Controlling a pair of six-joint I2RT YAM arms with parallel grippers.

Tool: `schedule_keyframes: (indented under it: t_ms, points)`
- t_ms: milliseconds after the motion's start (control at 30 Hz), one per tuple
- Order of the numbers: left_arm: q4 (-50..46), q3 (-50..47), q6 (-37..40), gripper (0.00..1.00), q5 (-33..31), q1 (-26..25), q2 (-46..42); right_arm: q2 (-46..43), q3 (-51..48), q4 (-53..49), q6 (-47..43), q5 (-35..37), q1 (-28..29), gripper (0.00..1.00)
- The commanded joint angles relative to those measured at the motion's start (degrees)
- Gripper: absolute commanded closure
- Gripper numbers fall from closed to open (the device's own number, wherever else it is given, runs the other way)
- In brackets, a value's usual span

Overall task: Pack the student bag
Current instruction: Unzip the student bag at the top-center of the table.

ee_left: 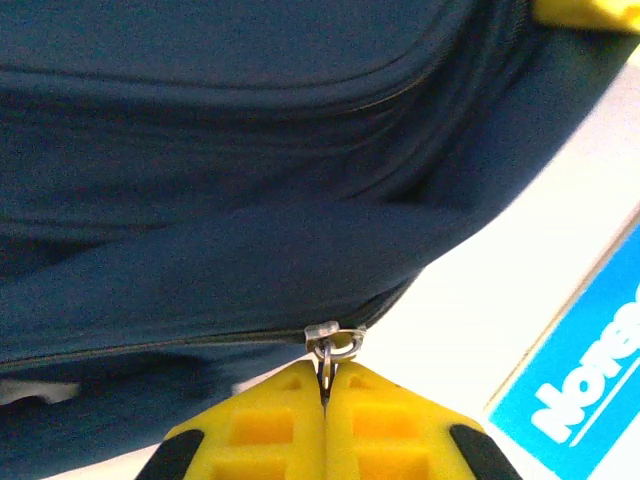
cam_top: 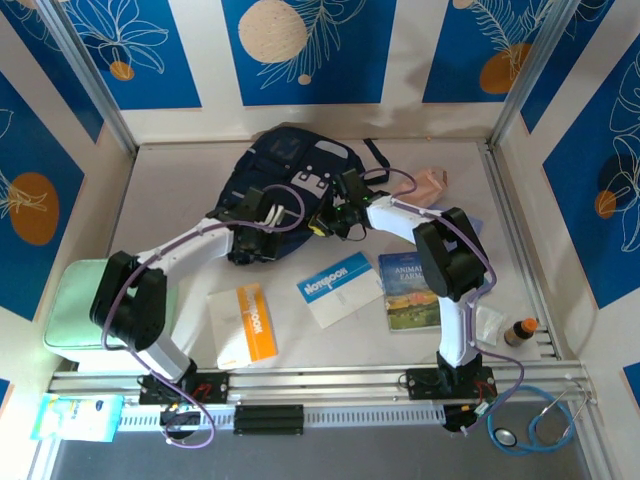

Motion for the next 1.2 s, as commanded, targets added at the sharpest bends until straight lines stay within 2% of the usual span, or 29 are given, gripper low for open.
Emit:
schedule_keyframes:
  t_ms: [0, 167, 333, 433, 567, 733, 933, 1167]
  points:
    - [-5.75, -2.4, 3.38, 1.0, -4.87, 3.36, -3.24, -2.82, -0.54, -1.57, -4.69, 3.62, -1.92, 0.94]
    - [-6.37, -3.02, 3.04, 1.0, -1.67, 4.8, -4.81, -2.17, 1.15, -2.85, -7.5, 3.62, -1.99, 0.94]
    - [-6.08, -3.45, 2.88, 1.0, 6.65, 4.22, -5.6, 0.75, 6.97, -4.77, -13.19, 1.84, -2.68, 0.94]
    - [-3.97, -4.16, 2.24, 1.0, 10.14, 2.22, -5.28, 3.15, 11.38, -7.62, -17.86, 2.07, -2.94, 0.94]
    - [0.2, -3.53, -0.73, 1.0, 13.03, -2.32, -3.21, 2.91, 12.25, -8.67, -20.89, 1.45, -4.18, 0.92]
    - [4.89, 1.3, -4.23, 1.0, 15.18, -6.84, 1.34, -3.7, 8.07, -11.65, -21.05, 3.68, -6.86, 0.75]
    - [6.47, 8.39, -5.66, 1.0, 16.37, -7.11, 6.69, -15.14, -2.3, -13.88, -16.5, 4.44, -8.91, 0.49]
    - [6.28, 11.14, -6.12, 1.0, 18.79, -7.74, 10.01, -18.68, -12.26, -6.5, -3.57, -3.16, -7.55, 0.41]
